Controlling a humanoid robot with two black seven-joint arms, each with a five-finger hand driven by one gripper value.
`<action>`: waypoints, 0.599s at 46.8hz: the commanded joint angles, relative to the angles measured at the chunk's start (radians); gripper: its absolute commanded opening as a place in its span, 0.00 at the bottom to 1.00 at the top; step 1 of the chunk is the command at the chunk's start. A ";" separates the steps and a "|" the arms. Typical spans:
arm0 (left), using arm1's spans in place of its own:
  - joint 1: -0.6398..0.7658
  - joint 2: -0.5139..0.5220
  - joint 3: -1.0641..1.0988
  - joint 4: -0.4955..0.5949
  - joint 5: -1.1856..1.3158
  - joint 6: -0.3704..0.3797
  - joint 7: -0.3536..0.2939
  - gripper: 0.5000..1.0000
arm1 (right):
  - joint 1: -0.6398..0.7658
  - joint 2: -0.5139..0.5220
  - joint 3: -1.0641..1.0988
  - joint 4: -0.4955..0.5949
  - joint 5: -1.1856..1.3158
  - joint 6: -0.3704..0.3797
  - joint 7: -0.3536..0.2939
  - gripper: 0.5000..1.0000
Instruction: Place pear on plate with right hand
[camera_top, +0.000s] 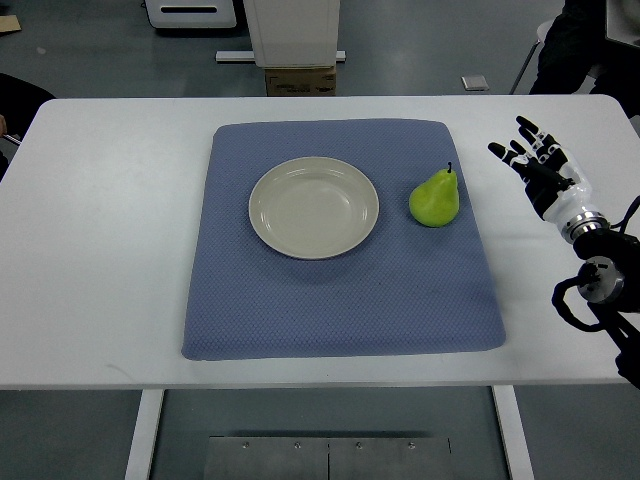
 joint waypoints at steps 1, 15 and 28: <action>0.002 0.000 0.000 -0.001 0.000 0.000 0.000 1.00 | 0.000 0.000 0.003 0.000 0.000 0.000 0.000 1.00; 0.002 0.000 -0.001 0.001 0.000 0.006 0.002 1.00 | 0.010 -0.004 0.007 0.000 0.000 0.000 0.000 1.00; 0.002 0.000 -0.003 0.001 0.000 0.009 0.002 1.00 | 0.010 -0.005 0.006 0.000 0.000 0.000 0.002 1.00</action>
